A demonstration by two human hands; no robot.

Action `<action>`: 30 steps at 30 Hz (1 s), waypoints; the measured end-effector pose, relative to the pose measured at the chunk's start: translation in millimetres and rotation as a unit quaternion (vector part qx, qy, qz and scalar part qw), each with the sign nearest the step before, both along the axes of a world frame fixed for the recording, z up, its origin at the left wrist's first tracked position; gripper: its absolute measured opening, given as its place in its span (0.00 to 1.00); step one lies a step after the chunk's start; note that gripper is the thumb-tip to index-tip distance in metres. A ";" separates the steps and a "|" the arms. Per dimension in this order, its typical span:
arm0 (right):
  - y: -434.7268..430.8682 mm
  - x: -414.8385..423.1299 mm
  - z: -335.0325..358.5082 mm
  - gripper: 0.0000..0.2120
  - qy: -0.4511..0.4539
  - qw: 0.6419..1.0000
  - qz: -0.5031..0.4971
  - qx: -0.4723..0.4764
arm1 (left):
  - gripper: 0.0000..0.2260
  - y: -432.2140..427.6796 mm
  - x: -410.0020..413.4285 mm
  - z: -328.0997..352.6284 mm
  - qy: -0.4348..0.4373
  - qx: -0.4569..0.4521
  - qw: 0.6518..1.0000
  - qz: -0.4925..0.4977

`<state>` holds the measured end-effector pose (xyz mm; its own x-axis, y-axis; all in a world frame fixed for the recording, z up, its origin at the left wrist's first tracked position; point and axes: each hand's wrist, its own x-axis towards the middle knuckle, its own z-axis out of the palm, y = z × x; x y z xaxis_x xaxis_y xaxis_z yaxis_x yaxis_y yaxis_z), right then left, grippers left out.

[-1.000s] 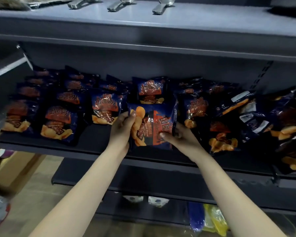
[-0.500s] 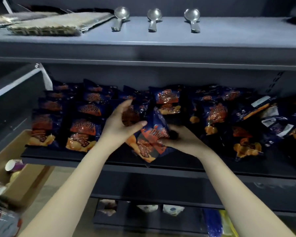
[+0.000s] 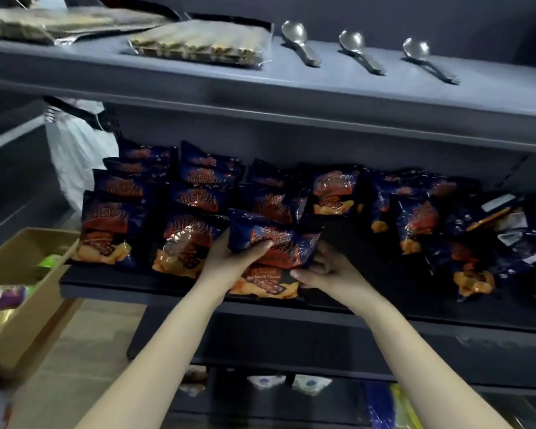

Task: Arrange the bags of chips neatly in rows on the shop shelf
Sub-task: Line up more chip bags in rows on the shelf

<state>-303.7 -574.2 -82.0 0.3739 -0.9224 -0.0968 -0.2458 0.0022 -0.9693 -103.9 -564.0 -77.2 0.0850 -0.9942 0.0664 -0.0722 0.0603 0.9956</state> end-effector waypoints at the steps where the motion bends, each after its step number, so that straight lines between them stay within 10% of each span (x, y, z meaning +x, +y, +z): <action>1: 2.9 7.1 -6.4 0.23 0.014 1.000 -0.015 -0.005 | 0.10 -0.8 1.4 -3.6 -0.013 -0.007 1.000 -0.003; 11: -5.9 19.5 -9.4 0.17 0.014 0.971 -0.227 -0.070 | 0.35 -3.3 23.8 -15.5 -0.051 -0.018 0.998 -0.041; 22: -12.0 62.2 -54.6 0.19 0.081 0.938 -0.331 -0.067 | 0.22 22.3 43.4 -48.3 -0.092 0.000 0.981 -0.168; 30: -25.1 82.2 -56.3 0.24 0.117 0.926 -0.344 -0.106 | 0.25 7.8 63.7 -52.8 -0.002 0.009 0.996 -0.088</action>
